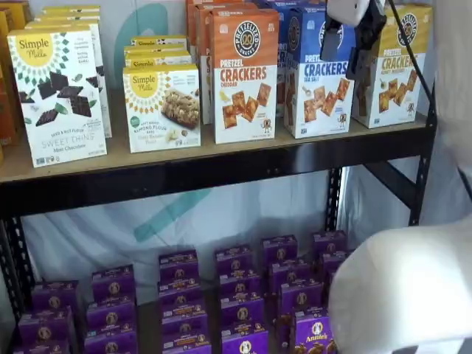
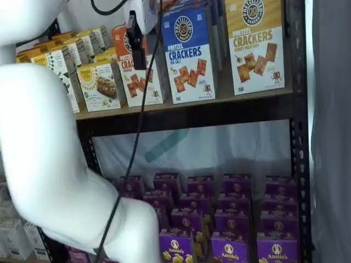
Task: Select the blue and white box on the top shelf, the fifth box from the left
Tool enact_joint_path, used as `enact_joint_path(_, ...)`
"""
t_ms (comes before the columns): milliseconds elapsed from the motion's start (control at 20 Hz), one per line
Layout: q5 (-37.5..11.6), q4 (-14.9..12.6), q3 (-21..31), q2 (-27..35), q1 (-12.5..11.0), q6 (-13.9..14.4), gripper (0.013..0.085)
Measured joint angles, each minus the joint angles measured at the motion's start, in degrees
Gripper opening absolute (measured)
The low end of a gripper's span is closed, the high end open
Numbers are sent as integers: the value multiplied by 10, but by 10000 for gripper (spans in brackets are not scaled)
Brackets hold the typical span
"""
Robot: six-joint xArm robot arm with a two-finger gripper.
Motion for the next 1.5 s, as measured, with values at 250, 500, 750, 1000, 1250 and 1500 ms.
enact_joint_path(250,17,-39,-7,23,-32,-47,850)
enact_joint_path(500,3,-23,0,29,-74,-85,850)
enact_joint_path(750,-10,16,-2,32,-102,-98,850)
enact_joint_path(1000,-12,52,-15,38,-113,-94,850)
enact_joint_path(1250,-25,109,-25,40,-126,-82,850)
enact_joint_path(1500,-51,165,-30,41,-138,-67,850)
